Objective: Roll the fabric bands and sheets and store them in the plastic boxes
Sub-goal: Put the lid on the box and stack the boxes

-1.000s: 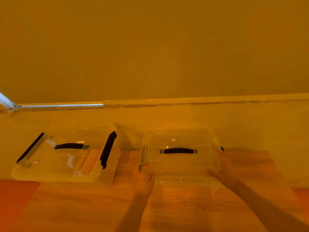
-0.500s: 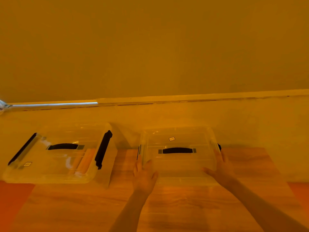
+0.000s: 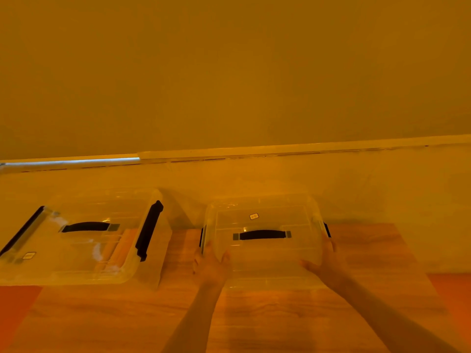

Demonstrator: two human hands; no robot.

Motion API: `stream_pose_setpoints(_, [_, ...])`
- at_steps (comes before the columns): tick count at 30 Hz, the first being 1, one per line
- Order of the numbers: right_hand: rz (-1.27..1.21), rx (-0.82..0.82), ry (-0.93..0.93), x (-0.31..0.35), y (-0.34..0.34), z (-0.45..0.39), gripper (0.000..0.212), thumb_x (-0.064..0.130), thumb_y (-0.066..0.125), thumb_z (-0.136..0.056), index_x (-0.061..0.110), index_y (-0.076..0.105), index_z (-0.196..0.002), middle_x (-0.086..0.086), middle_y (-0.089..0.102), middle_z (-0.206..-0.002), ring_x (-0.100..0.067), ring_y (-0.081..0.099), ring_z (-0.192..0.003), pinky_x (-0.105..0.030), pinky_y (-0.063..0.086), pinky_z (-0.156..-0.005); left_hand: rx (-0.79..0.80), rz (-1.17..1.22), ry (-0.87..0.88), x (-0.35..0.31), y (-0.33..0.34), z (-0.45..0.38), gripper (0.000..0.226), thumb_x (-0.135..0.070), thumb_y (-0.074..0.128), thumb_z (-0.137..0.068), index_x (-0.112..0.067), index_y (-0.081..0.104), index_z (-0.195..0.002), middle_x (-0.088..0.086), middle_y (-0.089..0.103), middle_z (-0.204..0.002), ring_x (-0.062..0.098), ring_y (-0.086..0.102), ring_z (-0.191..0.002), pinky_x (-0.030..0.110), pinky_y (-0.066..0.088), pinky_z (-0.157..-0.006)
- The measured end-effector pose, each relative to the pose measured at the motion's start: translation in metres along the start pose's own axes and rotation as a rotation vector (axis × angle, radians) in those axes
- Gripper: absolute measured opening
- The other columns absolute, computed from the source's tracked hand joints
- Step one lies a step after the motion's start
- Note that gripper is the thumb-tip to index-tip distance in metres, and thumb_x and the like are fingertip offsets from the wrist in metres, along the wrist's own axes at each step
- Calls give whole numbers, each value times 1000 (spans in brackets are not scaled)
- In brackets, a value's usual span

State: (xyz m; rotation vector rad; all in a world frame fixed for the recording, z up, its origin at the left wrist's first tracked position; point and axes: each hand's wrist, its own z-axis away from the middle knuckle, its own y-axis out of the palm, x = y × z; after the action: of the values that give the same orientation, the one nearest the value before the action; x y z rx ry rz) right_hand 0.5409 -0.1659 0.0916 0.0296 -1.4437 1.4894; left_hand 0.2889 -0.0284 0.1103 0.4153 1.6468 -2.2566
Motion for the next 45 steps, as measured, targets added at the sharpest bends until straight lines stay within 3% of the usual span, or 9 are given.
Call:
stream_pose_setpoints(5, [5, 8, 4, -3, 3, 12, 106, 43, 78, -73, 20, 10, -152, -11, 19, -152, -34, 28, -136, -48, 37, -106, -15, -56, -10, 9, 6, 10, 67, -53, 43, -94, -26, 18, -149, 14, 15, -155, 35, 19, -141, 52, 29, -111])
stream_pose_setpoints(11, [-32, 69, -38, -12, 6, 20, 107, 41, 74, -77, 22, 1, -153, -10, 9, -157, -35, 22, -140, -50, 33, -108, 4, -107, 4, 7, 4, 11, 66, -55, 36, -95, -27, 13, -151, 16, 11, -156, 36, 16, -142, 51, 28, -110])
stream_pose_setpoints(17, [48, -6, -1, -7, -1, 6, 103, 51, 69, -78, 24, 5, -153, -7, 6, -158, -37, 19, -142, -57, 34, -107, 56, -292, 115, -1, -1, 11, 71, -62, 29, -94, -36, -5, -150, 13, -10, -158, 37, -4, -145, 56, 16, -114])
stream_pose_setpoints(22, [-139, -43, 143, -10, -6, -26, 84, 42, 63, -85, 20, 15, -151, -13, 17, -153, -45, 42, -125, -60, 55, -76, 93, -443, 273, -10, -3, 2, 74, -64, 27, -93, -38, -14, -148, 13, -24, -156, 36, -15, -144, 62, 6, -112])
stream_pose_setpoints(27, [-192, -50, 173, -23, -1, -60, 79, 52, 62, -84, 18, 27, -145, -18, 36, -143, -43, 46, -122, -63, 51, -83, 87, -503, 355, -10, -6, -14, 70, -64, 23, -94, -38, -11, -149, 12, -24, -156, 36, -16, -144, 61, 5, -112])
stream_pose_setpoints(32, [-386, -8, 213, -59, 25, -95, 105, 80, 64, -55, 7, 43, -128, -24, 56, -114, -35, 64, -85, -47, 59, -59, 138, -511, 369, -9, -7, -24, 71, -65, 24, -93, -39, -11, -149, 12, -25, -155, 36, -17, -144, 61, 12, -112])
stream_pose_setpoints(36, [-423, -12, 268, -29, 18, -76, 76, 50, 68, -78, 12, 36, -135, -21, 51, -120, -42, 60, -98, -57, 56, -74, 196, -470, 352, -10, -8, -26, 72, -66, 26, -92, -41, -11, -148, 13, -26, -155, 37, -18, -143, 61, 13, -112])
stream_pose_setpoints(41, [-201, -95, 328, -13, 10, -54, 78, 65, 58, -79, 14, 35, -134, -15, 52, -118, -36, 60, -95, -53, 57, -70, 216, -462, 346, -11, -11, -24, 73, -66, 28, -92, -40, -11, -148, 13, -25, -155, 38, -18, -143, 60, 13, -112])
stream_pose_setpoints(45, [138, -274, 274, -1, 4, -40, 68, 57, 55, -87, 7, 44, -131, -18, 52, -124, -36, 51, -113, -48, 48, -88, 213, -455, 342, -10, -12, -20, 72, -66, 27, -92, -41, -10, -149, 12, -23, -156, 37, -18, -143, 59, 13, -113])
